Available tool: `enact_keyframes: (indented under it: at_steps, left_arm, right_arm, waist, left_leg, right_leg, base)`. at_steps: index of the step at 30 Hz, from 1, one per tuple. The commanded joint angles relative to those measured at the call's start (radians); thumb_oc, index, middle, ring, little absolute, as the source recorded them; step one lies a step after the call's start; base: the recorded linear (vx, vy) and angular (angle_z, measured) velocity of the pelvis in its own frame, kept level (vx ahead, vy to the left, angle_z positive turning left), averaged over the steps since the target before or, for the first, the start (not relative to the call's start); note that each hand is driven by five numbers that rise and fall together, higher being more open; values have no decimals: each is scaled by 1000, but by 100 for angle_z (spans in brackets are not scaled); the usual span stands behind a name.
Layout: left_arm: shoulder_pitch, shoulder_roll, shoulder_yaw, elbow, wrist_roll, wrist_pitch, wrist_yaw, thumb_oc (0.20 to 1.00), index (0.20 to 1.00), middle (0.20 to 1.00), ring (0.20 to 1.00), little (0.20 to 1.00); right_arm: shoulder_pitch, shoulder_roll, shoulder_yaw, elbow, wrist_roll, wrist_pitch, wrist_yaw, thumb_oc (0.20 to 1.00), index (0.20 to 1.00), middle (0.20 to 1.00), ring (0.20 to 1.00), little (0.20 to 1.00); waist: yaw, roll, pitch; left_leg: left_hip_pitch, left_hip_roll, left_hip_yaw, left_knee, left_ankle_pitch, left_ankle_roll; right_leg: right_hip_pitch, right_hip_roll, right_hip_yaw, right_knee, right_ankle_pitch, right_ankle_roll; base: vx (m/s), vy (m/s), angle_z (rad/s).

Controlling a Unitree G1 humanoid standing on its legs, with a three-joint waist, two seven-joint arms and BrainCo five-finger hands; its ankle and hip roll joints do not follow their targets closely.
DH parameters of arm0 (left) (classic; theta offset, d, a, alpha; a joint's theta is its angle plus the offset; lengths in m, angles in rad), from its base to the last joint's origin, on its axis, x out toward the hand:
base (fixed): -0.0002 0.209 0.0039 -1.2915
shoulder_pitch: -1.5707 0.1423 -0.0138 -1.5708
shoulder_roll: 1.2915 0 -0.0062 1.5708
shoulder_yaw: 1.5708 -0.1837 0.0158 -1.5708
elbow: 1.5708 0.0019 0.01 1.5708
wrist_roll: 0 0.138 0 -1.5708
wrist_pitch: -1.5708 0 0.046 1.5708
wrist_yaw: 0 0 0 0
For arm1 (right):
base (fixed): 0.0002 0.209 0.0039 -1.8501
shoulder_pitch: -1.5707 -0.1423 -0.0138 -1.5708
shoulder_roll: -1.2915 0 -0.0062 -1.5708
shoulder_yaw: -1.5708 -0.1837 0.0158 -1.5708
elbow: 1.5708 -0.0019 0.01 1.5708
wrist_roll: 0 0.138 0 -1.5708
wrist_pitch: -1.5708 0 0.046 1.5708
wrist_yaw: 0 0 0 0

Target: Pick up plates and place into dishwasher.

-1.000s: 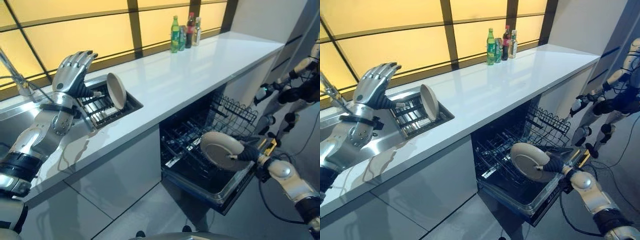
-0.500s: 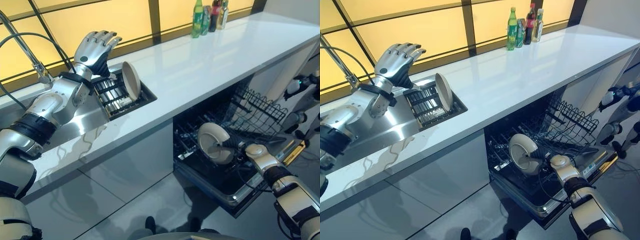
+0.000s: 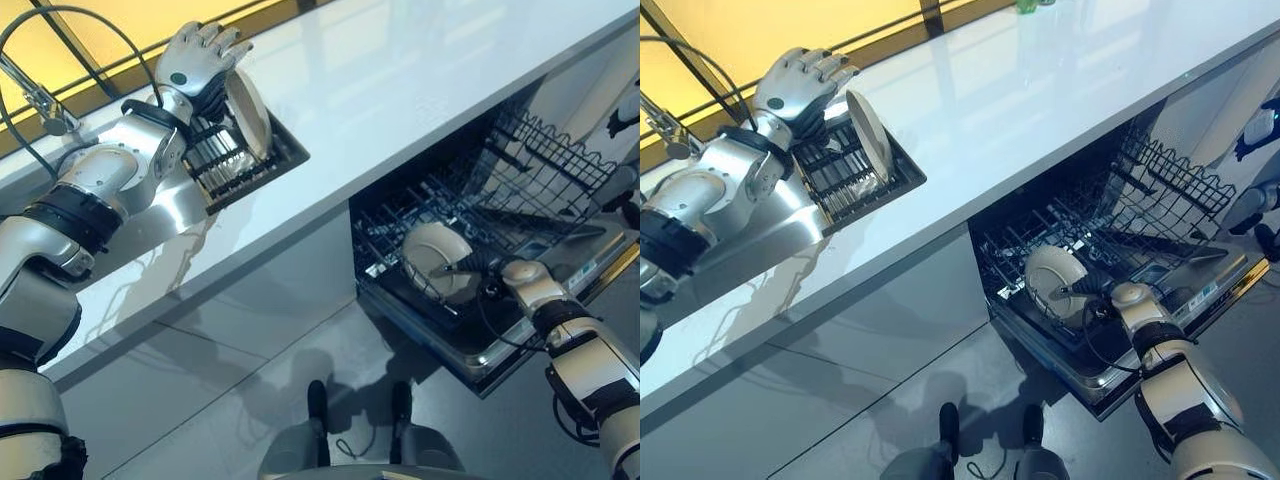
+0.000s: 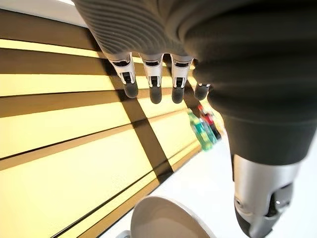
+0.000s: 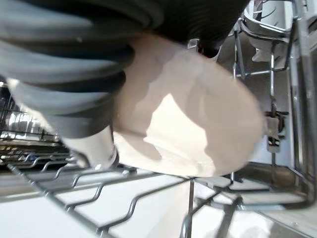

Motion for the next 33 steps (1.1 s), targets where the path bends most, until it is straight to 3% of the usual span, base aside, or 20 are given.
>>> enact_keyframes:
  at_steps: [1, 6, 14, 20, 24, 31, 32, 33]
  left_arm:
    - [-193, 48, -15, 47, 74, 56, 0, 1000, 1000, 1000, 1000, 1000]
    - [-180, 107, -3, 51, 158, 96, 38, 1000, 1000, 1000, 1000, 1000]
    - [-141, 183, 10, 21, 293, 111, -57, 1000, 1000, 1000, 1000, 1000]
    - [-103, 233, 42, 34, 363, 138, -128, 1000, 1000, 1000, 1000, 1000]
    - [-79, 256, 63, 64, 383, 136, -118, 1000, 1000, 1000, 1000, 1000]
    - [-80, 241, 65, 218, 394, 69, -65, 1000, 1000, 1000, 1000, 1000]
    - [-84, 238, 62, 241, 392, 58, -63, 931, 931, 931, 931, 931]
    - [-84, 233, 62, 262, 392, 51, -59, 586, 586, 586, 586, 586]
  right_arm:
    - [-114, -54, 52, -142, 91, -92, -56, 1000, 1000, 1000, 1000, 1000]
    - [-9, -131, 25, -427, 110, -118, -85, 1000, 1000, 1000, 1000, 1000]
    - [167, -263, -132, -680, 160, -153, -71, 1000, 1000, 1000, 1000, 1000]
    - [309, -284, -309, -867, 175, -167, -77, 1000, 1000, 1000, 1000, 1000]
    - [394, -282, -380, -928, 168, -185, -51, 1000, 1000, 1000, 1000, 1000]
    - [418, -327, -418, -932, 194, -196, -34, 1000, 1000, 1000, 1000, 1000]
    - [413, -330, -421, -929, 199, -199, -33, 1000, 1000, 1000, 1000, 1000]
    - [407, -333, -420, -927, 200, -200, -38, 1000, 1000, 1000, 1000, 1000]
  waist:
    - [-17, -32, 91]
    - [-50, -47, 113]
    - [-102, -74, 129]
    - [-148, -95, 141]
    - [-169, -100, 141]
    - [-205, -93, 135]
    - [-207, -92, 133]
    - [-209, -91, 132]
  left_leg:
    - [-4, -71, 8, 7, -126, -2]
    - [-10, -72, 24, 7, -126, -1]
    - [-10, -64, 55, 7, -128, -2]
    - [-14, -59, 77, 7, -130, -2]
    - [-13, -57, 88, 7, -133, -3]
    - [-11, -55, 112, 7, -134, -9]
    - [-11, -55, 116, 7, -134, -10]
    - [-12, -56, 117, 7, -134, -10]
  right_leg:
    - [-51, -74, 18, 20, -72, 79]
    - [-70, -71, 24, 30, -67, 83]
    - [-92, -63, 40, 44, -63, 89]
    - [-109, -53, 65, 47, -61, 94]
    - [-114, -48, 76, 46, -61, 97]
    - [-122, -45, 91, 48, -62, 99]
    - [-123, -45, 92, 48, -62, 100]
    - [-124, -44, 96, 49, -63, 99]
  base:
    - [-41, 40, -2]
    - [1, 45, -2]
    - [25, 50, -5]
    - [19, 59, -13]
    - [21, 63, -14]
    - [21, 80, -14]
    - [24, 88, -14]
    - [24, 69, -20]
